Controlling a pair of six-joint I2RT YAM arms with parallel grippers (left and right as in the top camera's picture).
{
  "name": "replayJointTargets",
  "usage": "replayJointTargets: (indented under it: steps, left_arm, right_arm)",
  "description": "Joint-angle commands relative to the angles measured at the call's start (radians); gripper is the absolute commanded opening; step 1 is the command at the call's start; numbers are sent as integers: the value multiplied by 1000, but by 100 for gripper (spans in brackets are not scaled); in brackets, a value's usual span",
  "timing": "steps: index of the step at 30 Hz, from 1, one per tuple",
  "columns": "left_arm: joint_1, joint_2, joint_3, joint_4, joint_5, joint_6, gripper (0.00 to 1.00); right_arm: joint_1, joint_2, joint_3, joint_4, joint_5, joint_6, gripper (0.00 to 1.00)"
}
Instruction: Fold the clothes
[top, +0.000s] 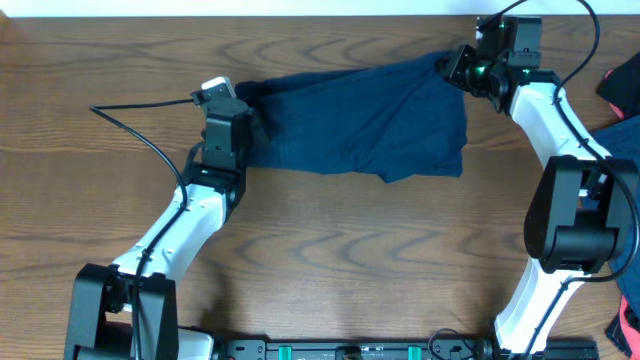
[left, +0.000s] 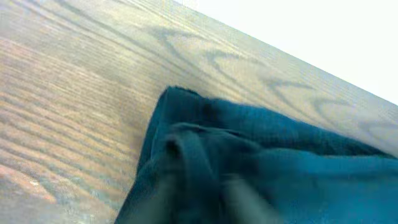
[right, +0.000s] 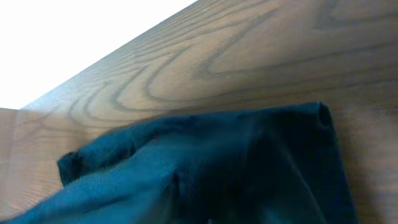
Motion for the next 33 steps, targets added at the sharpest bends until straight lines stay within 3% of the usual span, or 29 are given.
replayJointTargets:
  steps: [1, 2, 3, 10, 13, 16, 19, 29, 33]
  left_arm:
    - [14, 23, 6, 10, -57, 12, 60]
    - [20, 23, 6, 3, -57, 24, 65]
    - [25, 22, 6, -2, -57, 34, 71]
    - [122, -13, 6, -201, -50, 51, 77]
    - [153, -16, 5, -292, 40, 51, 78]
    - [160, -2, -1, -318, 112, 51, 78]
    - [160, 15, -1, -316, 118, 51, 78]
    - [160, 41, -1, -281, 162, 52, 77]
    - [160, 41, -1, -273, 162, 52, 71]
  right_arm:
    - [-1, -1, 11, -3, 21, 4, 49]
    - [-2, -1, 11, -9, 21, 0, 59]
    - [-2, -1, 11, -17, 21, -3, 61]
    - [-21, -1, 11, -184, 21, -116, 60]
    - [-27, -1, 11, -269, 29, -197, 59]
    - [-27, -1, 11, -353, 160, -216, 60]
    - [-26, 3, 11, -396, 257, -225, 63]
    - [-6, 68, -23, -428, 283, -245, 62]
    - [-16, 68, -23, -450, 290, -283, 59]
